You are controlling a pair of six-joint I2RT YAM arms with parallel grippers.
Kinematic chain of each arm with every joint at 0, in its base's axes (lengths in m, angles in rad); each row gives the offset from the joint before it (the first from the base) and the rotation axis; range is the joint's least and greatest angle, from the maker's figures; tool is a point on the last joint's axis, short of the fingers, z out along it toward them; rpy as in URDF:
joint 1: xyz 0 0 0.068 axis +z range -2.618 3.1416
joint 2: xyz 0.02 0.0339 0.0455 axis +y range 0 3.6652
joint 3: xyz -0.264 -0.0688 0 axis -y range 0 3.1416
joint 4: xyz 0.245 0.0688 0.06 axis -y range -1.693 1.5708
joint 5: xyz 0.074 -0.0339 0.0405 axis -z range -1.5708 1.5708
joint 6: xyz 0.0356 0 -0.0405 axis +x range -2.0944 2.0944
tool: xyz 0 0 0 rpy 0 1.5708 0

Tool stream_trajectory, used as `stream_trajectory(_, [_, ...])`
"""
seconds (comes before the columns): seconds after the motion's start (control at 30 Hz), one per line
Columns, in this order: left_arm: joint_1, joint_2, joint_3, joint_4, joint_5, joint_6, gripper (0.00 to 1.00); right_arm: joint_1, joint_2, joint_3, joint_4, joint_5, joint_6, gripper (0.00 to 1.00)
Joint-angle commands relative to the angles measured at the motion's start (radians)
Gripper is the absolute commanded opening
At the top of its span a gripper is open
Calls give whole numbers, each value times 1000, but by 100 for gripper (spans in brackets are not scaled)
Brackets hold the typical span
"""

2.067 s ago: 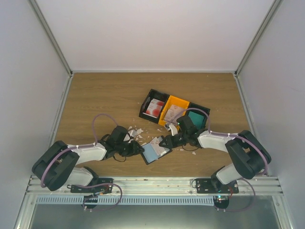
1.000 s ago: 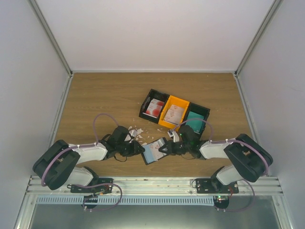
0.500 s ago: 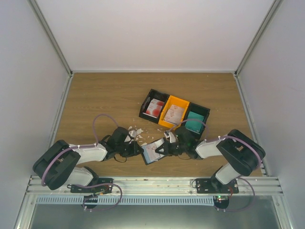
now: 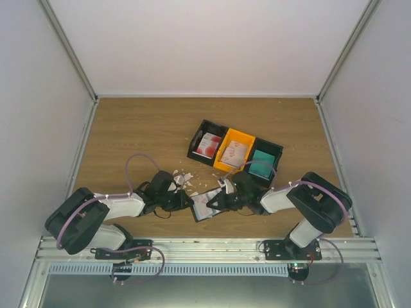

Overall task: Put the credit cards into the card holder
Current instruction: Insert the credit card into the card holder.

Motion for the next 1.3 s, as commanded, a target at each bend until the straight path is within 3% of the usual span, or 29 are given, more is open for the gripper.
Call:
stream_trajectory(0.0, [-28, 29, -27, -8, 6, 11, 11, 34, 4, 0, -58, 34, -8, 6])
stream_trajectory(0.17, [-29, 10, -18, -25, 3, 20, 14, 36, -87, 2, -129, 90, -42, 15])
stream_trajectory(0.3, [-34, -16, 20, -85, -9, 68, 22, 54, -151, 32, -261, 174, -95, 38])
stream_trajectory(0.47, [-39, -67, 52, -163, -23, 109, 29, 72, -203, 66, -373, 256, -135, 44])
stream_trajectory(0.7, [-39, -143, 37, -193, -27, 100, 28, 114, -208, 145, -523, 368, -231, 41])
stream_trajectory(1.0, [-41, -168, -21, -38, 68, 30, 24, 191, -84, 246, -643, 481, -278, 22])
stream_trajectory(1.27, [-43, -147, -35, -8, 79, 27, 26, 204, -46, 268, -696, 539, -252, 12])
